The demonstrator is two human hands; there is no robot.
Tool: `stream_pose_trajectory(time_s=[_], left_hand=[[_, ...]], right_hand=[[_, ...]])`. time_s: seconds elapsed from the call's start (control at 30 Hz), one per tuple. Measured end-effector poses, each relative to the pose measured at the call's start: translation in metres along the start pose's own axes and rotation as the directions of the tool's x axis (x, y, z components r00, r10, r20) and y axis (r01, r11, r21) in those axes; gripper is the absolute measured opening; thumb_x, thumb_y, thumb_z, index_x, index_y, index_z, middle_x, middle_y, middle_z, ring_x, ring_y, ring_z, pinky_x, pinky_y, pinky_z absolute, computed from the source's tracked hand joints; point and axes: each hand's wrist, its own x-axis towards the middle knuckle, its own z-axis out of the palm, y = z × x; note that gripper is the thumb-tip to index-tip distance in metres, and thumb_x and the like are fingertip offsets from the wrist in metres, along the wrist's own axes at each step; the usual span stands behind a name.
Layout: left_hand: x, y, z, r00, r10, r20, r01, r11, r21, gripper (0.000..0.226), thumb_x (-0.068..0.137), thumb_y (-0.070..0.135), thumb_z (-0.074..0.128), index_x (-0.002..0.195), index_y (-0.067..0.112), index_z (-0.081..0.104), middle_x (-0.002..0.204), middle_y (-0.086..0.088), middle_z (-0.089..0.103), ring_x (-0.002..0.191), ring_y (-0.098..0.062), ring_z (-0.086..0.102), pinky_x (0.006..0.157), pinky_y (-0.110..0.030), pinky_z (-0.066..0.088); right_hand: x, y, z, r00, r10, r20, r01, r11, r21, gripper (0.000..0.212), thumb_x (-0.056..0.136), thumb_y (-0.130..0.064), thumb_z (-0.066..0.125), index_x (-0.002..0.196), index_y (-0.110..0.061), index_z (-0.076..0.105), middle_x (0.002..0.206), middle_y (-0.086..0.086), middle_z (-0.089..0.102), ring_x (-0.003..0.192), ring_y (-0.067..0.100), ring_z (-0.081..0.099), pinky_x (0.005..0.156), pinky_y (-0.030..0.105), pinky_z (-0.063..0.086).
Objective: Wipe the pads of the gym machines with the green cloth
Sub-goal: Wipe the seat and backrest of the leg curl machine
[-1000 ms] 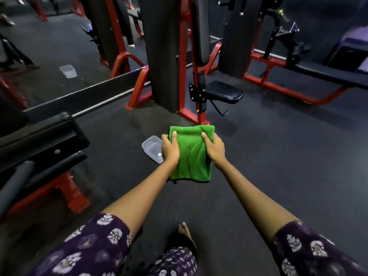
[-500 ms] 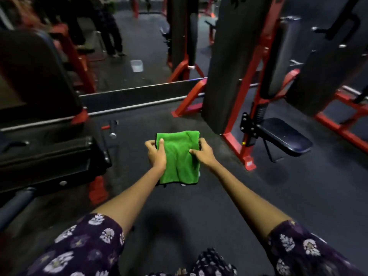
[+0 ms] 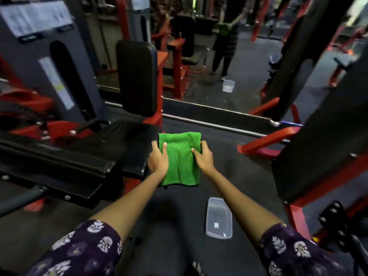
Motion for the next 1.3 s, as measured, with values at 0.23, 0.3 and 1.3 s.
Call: stream_pose_trajectory(time_s=[0.23,0.3,1.3], left_hand=[[0.056,0.015,0.002,0.965,-0.072,-0.251,0.102,0.989,0.109,0.042,0.099,0.042,0.036,0.127,0.011,0.042,0.103,-0.022,0.066,0.096,-0.040,0.062,0.081,-0.043,0.045],[0.076,0.017,0.001,0.939,-0.133,-0.319,0.165,0.983,0.076,0.042,0.100,0.041,0.035,0.129,0.011,0.041,0.104,-0.021,0.066,0.097,-0.039,0.061,0.083,-0.043,0.043],[0.312,-0.077,-0.133,0.107,-0.468,-0.877,0.504,0.786,-0.357,0.038,0.100,0.039,0.037,0.123,0.010,0.044,0.108,-0.019,0.065,0.100,-0.037,0.059,0.084,-0.041,0.041]], right_hand=[[0.081,-0.027,0.033,0.975,-0.124,0.184,0.128,0.992,-0.006,0.020,0.094,-0.019,0.053,0.110,-0.008,0.049,0.104,0.011,0.065,0.098,0.029,0.059,0.073,0.030,0.038],[0.101,-0.034,0.051,0.960,-0.143,0.239,0.147,0.989,0.003,0.021,0.095,-0.021,0.052,0.112,-0.010,0.048,0.106,0.013,0.064,0.100,0.032,0.059,0.079,0.035,0.043],[0.281,-0.210,0.403,0.127,-0.499,0.857,0.526,0.767,0.369,0.022,0.091,-0.008,0.057,0.111,0.000,0.052,0.103,0.016,0.066,0.096,0.029,0.062,0.078,0.029,0.042]])
